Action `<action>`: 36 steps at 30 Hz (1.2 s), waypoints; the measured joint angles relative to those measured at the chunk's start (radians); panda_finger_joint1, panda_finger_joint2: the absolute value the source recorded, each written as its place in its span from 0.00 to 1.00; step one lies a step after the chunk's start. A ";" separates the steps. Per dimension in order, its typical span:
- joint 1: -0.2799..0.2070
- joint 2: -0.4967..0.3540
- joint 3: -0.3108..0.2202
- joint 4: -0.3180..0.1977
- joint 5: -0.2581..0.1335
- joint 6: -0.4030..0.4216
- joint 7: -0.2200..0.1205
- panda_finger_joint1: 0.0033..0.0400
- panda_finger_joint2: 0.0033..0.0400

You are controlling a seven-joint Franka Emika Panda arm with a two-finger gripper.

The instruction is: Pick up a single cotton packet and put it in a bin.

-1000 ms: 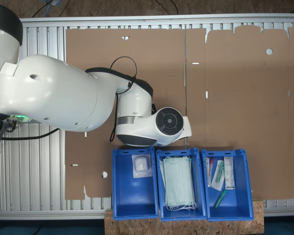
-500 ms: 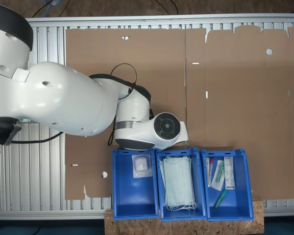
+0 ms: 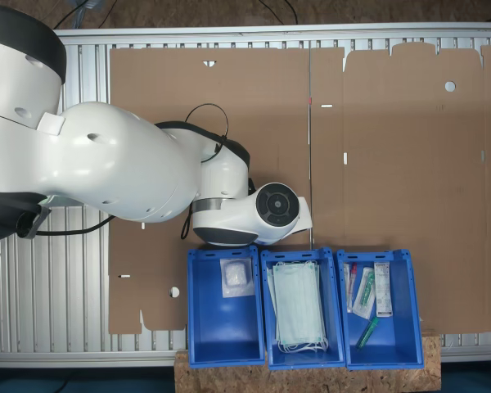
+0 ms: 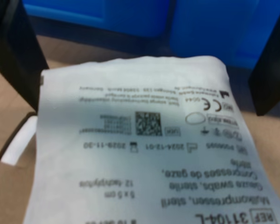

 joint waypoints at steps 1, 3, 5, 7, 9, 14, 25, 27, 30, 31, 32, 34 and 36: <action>0.000 0.001 0.002 0.000 0.000 0.001 0.000 1.00 1.00; 0.000 0.002 0.005 0.000 0.000 0.003 0.000 1.00 1.00; 0.000 0.003 0.008 0.000 0.000 0.005 0.000 1.00 1.00; 0.000 0.003 0.011 0.000 0.000 0.007 0.000 1.00 1.00; 0.000 0.003 0.014 0.000 0.000 0.008 0.000 1.00 1.00; 0.000 0.003 0.017 0.000 0.000 0.011 0.000 1.00 1.00; 0.000 0.003 0.019 0.000 0.000 0.013 0.000 1.00 1.00; 0.000 0.003 0.020 0.000 0.001 0.013 0.000 1.00 1.00; 0.000 0.003 0.021 0.000 0.001 0.013 0.000 1.00 1.00; 0.000 0.003 0.021 0.000 0.001 0.013 0.000 1.00 1.00; 0.000 0.003 0.021 0.000 0.001 0.013 0.000 1.00 1.00; 0.000 0.003 0.021 0.000 0.001 0.013 0.000 1.00 1.00; 0.000 0.003 0.021 0.000 0.001 0.013 0.000 1.00 1.00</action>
